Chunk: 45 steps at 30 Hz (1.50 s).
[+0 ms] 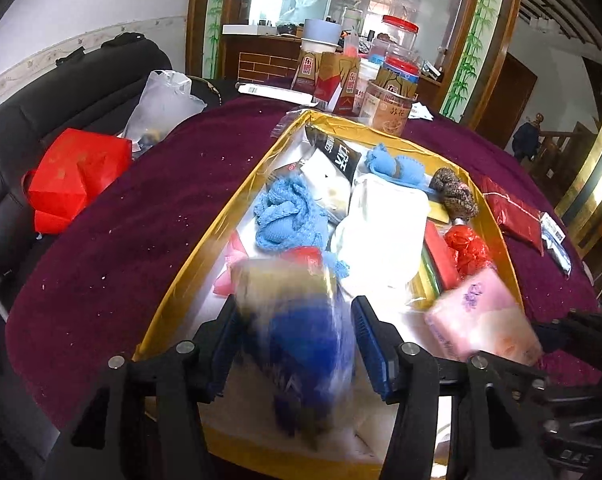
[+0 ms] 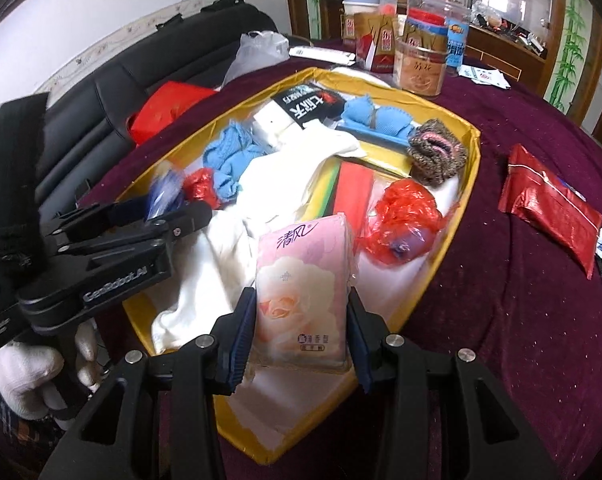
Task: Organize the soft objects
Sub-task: 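Open both tools to drop the pink pack and blue roll into the tray, then reach the left tool to the blue Vinda tissue box and grasp it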
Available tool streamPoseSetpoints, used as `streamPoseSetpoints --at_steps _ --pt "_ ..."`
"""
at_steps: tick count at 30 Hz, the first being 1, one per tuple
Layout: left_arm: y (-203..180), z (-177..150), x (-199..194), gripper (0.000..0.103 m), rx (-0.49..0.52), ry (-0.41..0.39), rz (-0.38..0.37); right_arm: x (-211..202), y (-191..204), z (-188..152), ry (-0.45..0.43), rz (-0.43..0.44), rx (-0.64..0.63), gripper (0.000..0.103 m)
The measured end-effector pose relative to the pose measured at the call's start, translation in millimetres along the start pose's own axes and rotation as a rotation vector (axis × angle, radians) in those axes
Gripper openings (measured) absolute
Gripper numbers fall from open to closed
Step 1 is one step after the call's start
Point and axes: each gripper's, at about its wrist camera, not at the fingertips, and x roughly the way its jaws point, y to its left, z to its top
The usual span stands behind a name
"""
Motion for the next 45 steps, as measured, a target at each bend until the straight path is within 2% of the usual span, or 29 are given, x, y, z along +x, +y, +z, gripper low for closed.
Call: streamPoseSetpoints --at_steps 3,7,11,19,22,26,32,37,41,45 --pt "1.4 0.3 -5.0 0.068 -0.018 -0.015 -0.036 7.9 0.8 3.8 0.013 -0.016 -0.012 0.042" --pt "4.6 3.1 -14.3 0.07 -0.044 -0.039 -0.054 13.3 0.9 5.6 0.02 -0.013 -0.011 0.044" --pt "2.9 6.9 -25.4 0.073 -0.054 -0.067 -0.072 16.3 -2.8 5.7 0.019 -0.001 0.017 0.063" --pt "-4.7 10.1 -39.5 0.075 -0.067 -0.093 -0.1 -9.2 -15.8 1.0 -0.054 0.07 0.064 0.064" --pt "-12.3 10.2 -48.2 0.076 -0.059 -0.112 -0.123 -27.6 -32.8 -5.9 -0.097 0.097 0.102 0.069" --pt "-32.0 9.8 -55.6 0.078 -0.027 -0.118 -0.208 -51.2 -75.9 -20.5 -0.14 0.059 0.18 0.07" --pt "-94.1 1.7 -56.3 0.079 0.139 -0.07 -0.339 -78.4 -168.7 -50.8 -0.168 -0.09 0.361 0.07" --pt "-134.0 -6.4 -53.4 0.079 0.225 -0.041 -0.36 -100.7 -262.1 -78.4 -0.199 -0.222 0.561 0.069" --pt "-158.4 -9.7 -48.4 0.079 0.266 -0.01 -0.36 -108.3 -311.7 -89.9 -0.232 -0.262 0.667 0.07" --pt "-179.5 -9.8 -41.4 0.079 0.286 0.032 -0.365 -100.6 -348.9 -87.1 -0.258 -0.264 0.732 0.07"
